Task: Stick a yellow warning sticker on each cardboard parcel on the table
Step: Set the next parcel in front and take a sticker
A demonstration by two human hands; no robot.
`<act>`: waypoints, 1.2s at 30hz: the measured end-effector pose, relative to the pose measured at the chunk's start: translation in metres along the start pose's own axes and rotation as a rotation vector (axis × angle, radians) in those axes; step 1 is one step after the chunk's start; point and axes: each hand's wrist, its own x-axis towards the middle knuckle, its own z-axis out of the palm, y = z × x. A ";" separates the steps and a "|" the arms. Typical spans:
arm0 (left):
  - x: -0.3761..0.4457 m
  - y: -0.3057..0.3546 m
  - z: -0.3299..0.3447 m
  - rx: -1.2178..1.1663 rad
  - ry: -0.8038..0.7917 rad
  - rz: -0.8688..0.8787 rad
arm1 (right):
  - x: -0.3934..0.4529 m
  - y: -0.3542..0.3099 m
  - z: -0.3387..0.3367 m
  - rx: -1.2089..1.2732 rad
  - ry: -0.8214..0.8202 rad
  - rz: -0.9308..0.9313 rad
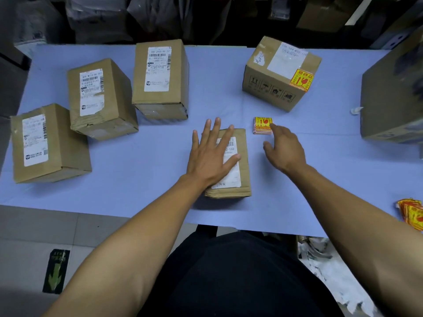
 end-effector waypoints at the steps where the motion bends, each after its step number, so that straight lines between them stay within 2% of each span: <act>1: 0.003 0.001 0.002 0.017 -0.025 -0.014 | 0.005 0.001 -0.001 -0.057 -0.015 -0.010; 6: 0.008 0.002 0.010 0.050 -0.028 -0.047 | 0.028 -0.005 0.004 -0.271 0.011 -0.148; 14: 0.008 0.002 0.013 0.019 -0.028 -0.051 | 0.049 -0.003 0.018 -0.483 0.042 -0.191; 19: 0.008 0.002 0.012 0.020 -0.016 -0.048 | 0.046 0.002 0.019 -0.502 0.075 -0.273; 25: 0.008 0.003 0.012 0.021 -0.019 -0.054 | 0.052 0.005 0.018 -0.529 0.051 -0.279; 36: 0.007 0.002 0.014 0.014 0.008 -0.058 | 0.042 0.004 0.024 -0.493 0.124 -0.322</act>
